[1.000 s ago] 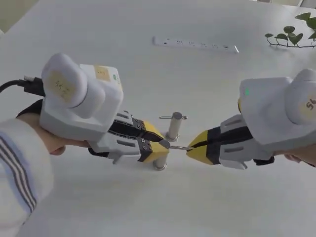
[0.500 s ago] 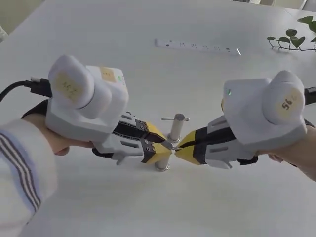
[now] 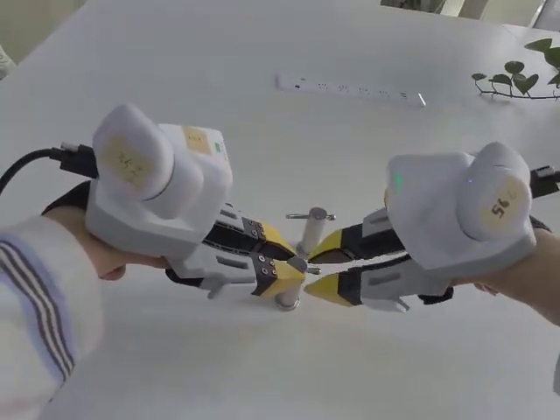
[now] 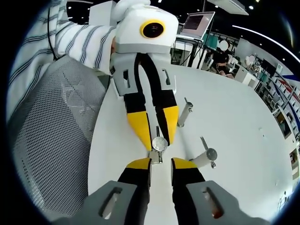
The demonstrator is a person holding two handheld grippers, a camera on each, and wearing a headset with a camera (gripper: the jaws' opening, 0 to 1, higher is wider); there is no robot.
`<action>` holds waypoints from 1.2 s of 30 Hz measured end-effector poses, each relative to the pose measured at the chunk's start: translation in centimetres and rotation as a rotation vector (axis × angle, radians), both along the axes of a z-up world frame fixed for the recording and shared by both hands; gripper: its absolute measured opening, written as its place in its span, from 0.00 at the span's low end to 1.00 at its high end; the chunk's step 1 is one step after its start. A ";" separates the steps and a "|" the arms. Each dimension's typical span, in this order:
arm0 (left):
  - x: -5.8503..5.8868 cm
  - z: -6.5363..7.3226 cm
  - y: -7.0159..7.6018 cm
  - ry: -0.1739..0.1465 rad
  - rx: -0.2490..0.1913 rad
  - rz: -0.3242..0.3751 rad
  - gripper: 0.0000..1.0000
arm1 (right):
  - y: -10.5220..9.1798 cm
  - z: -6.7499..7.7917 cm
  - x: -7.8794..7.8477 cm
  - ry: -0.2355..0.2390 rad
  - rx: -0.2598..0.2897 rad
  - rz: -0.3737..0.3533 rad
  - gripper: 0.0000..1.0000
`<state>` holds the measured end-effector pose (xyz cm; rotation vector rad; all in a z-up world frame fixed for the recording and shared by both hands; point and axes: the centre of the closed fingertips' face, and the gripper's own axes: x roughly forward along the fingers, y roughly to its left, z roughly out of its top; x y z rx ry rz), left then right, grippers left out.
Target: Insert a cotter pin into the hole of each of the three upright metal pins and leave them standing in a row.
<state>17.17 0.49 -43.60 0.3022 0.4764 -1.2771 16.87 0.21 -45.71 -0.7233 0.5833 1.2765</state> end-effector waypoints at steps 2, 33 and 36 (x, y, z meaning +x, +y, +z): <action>0.0 0.0 0.0 -0.002 0.002 0.000 0.10 | -0.2 0.0 0.0 0.002 -0.005 -0.006 0.09; -1.3 1.9 1.0 -0.105 -0.047 -0.054 0.43 | -0.3 1.0 -0.5 0.066 0.134 -0.117 0.15; -2.1 2.2 1.6 -0.081 -0.068 -0.054 0.55 | 0.1 0.7 -0.6 0.101 0.186 -0.143 0.22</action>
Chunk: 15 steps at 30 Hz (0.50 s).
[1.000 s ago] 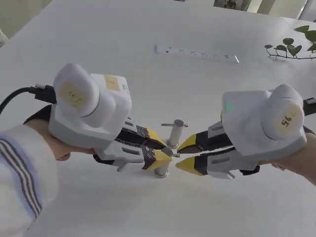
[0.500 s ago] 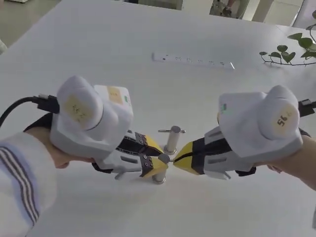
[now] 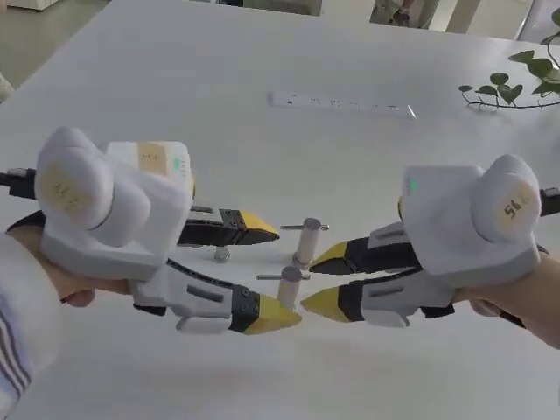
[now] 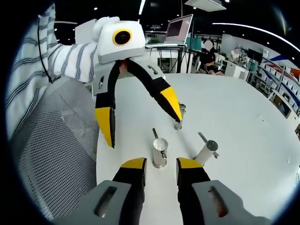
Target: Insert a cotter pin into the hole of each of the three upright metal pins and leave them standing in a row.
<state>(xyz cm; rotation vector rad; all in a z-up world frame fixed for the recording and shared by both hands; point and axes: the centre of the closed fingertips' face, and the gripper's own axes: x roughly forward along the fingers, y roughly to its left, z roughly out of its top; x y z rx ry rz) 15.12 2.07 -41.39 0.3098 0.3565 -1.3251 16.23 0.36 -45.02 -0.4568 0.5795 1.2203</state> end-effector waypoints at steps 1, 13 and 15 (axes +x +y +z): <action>-0.3 0.1 0.3 0.010 -0.007 -0.003 0.57 | 0.1 -0.2 -0.1 0.015 0.015 -0.006 0.24; -1.0 0.2 3.4 0.102 -0.096 0.112 0.86 | 1.2 -2.2 0.4 0.112 0.109 -0.068 0.32; -0.9 0.1 4.0 0.102 -0.102 0.135 0.92 | 1.3 -2.5 0.3 0.122 0.116 -0.071 0.32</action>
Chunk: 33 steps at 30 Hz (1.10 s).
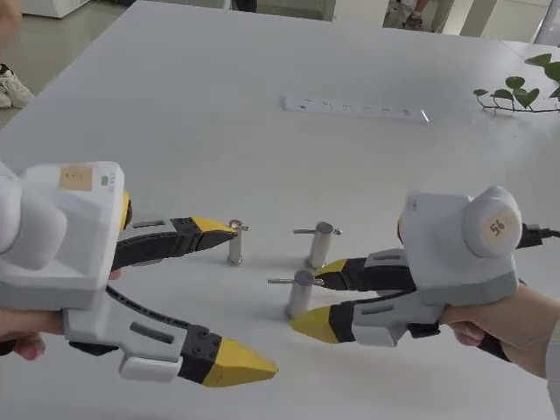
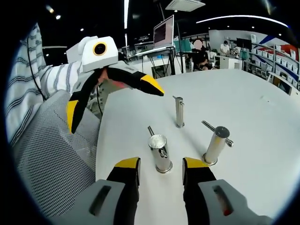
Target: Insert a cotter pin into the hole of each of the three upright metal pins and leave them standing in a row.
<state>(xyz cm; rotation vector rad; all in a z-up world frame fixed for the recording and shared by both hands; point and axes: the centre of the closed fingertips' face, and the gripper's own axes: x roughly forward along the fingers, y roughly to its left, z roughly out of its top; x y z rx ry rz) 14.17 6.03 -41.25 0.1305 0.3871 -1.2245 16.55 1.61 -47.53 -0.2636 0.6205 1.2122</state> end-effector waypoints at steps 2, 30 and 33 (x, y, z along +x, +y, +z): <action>-0.1 -0.1 0.5 0.019 -0.005 0.026 0.96 | 0.1 -0.2 -0.1 0.009 0.009 -0.002 0.31; -1.9 -0.3 5.2 0.023 0.060 0.211 0.98 | 1.8 -1.0 0.3 -0.063 0.018 0.041 0.10; -2.0 -0.6 5.5 0.033 0.070 0.221 0.97 | 1.7 -0.9 0.5 -0.079 0.018 0.037 0.09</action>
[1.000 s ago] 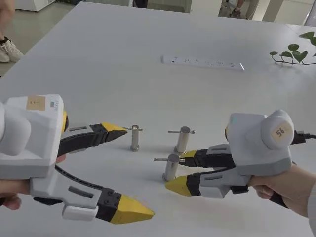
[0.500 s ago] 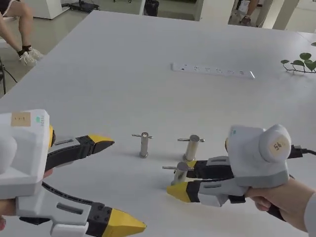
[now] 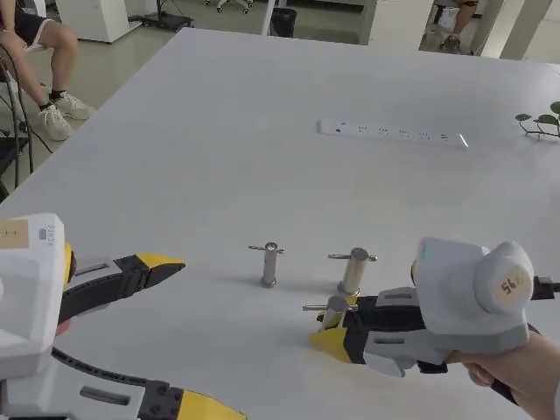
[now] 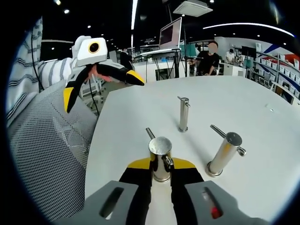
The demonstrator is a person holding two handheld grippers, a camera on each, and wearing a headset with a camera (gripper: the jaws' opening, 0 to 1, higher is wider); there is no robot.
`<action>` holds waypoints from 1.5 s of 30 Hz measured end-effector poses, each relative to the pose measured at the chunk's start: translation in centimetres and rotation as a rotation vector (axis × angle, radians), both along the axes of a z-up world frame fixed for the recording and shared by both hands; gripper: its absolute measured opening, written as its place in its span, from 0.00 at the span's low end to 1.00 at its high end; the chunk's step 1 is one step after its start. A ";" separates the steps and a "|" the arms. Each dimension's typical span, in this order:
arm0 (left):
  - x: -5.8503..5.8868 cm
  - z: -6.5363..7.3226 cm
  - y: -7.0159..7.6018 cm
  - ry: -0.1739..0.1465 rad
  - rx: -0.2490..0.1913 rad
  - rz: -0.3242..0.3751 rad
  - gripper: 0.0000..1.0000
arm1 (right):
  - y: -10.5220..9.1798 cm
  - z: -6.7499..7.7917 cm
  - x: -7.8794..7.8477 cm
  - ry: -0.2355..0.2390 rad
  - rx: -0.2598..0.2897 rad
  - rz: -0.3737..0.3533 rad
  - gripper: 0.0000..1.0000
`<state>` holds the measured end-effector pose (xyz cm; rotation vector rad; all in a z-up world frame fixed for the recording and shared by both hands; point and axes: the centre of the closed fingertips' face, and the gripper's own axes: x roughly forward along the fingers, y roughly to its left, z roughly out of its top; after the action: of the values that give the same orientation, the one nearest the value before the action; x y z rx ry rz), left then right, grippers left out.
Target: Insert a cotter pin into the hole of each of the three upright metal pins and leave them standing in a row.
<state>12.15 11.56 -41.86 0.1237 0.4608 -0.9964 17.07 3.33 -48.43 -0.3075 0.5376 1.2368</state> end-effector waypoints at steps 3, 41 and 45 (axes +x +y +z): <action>0.0 -0.1 0.1 0.002 0.003 0.008 0.97 | -0.1 0.0 0.0 -0.007 0.003 -0.001 0.09; 2.1 0.7 0.5 0.016 0.040 0.067 0.94 | -12.0 2.6 4.9 -0.112 -0.067 -0.154 0.08; 2.2 0.8 0.4 0.019 0.039 0.074 0.94 | -13.0 2.4 5.7 -0.106 -0.067 -0.176 0.08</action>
<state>14.37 11.98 -41.04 0.1318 0.4988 -0.9172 22.74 -9.64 -46.07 -0.3726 0.5043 1.0275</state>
